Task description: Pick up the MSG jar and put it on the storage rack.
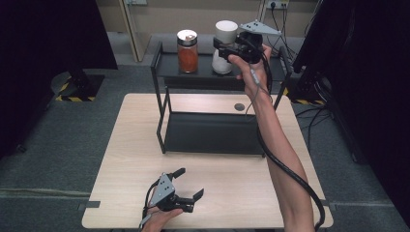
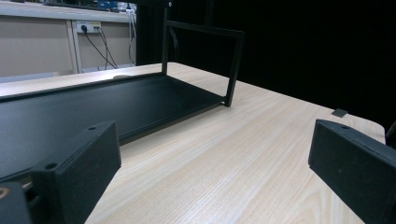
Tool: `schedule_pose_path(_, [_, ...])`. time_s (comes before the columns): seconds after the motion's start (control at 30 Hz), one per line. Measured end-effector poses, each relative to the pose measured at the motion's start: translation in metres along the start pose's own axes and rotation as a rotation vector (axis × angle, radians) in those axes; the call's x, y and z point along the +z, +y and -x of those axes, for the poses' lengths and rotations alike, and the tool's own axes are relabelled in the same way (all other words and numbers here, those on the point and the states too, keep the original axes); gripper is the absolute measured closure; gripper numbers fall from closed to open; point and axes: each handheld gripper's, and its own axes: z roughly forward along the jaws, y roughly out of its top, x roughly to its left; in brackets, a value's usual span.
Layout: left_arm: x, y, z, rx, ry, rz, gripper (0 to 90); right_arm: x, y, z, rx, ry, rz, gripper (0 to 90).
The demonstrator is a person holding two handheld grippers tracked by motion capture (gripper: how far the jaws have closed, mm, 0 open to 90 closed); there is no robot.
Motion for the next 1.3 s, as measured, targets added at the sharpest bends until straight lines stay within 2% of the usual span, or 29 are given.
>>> schedule_pose_path(0.33, [0.0,0.0,0.001,0.003,-0.002,0.0,1.8,0.0,-0.003,-0.002,-0.023,-0.009,0.006,35.5])
schedule_pose_path(0.47, [0.0,0.0,0.001,0.004,-0.004,0.001,1.8,0.0,-0.005,-0.002,-0.013,-0.01,0.01,35.1])
schedule_pose_path(0.63, [0.0,0.0,0.001,0.004,-0.003,0.0,1.8,-0.003,-0.004,-0.007,-0.031,-0.028,-0.001,19.3])
schedule_pose_path(0.73, [0.001,0.0,0.001,0.004,-0.005,-0.001,1.8,-0.008,-0.004,-0.008,-0.007,-0.025,0.006,11.6])
schedule_pose_path(1.0, [0.001,0.0,0.001,0.004,-0.003,-0.005,1.8,-0.022,-0.014,-0.006,0.022,-0.012,0.038,2.7])
schedule_pose_path(1.07, [0.001,0.0,0.001,0.004,-0.003,-0.005,1.8,-0.027,-0.017,-0.007,0.014,-0.02,0.05,0.3])
schedule_pose_path(1.13, [0.001,0.0,0.001,0.003,-0.003,-0.003,1.7,-0.03,-0.021,-0.003,0.032,-0.001,0.062,0.2])
schedule_pose_path(1.3, [0.001,0.0,0.001,0.005,-0.001,-0.004,1.8,-0.039,-0.026,0.0,0.028,0.02,0.075,0.2])
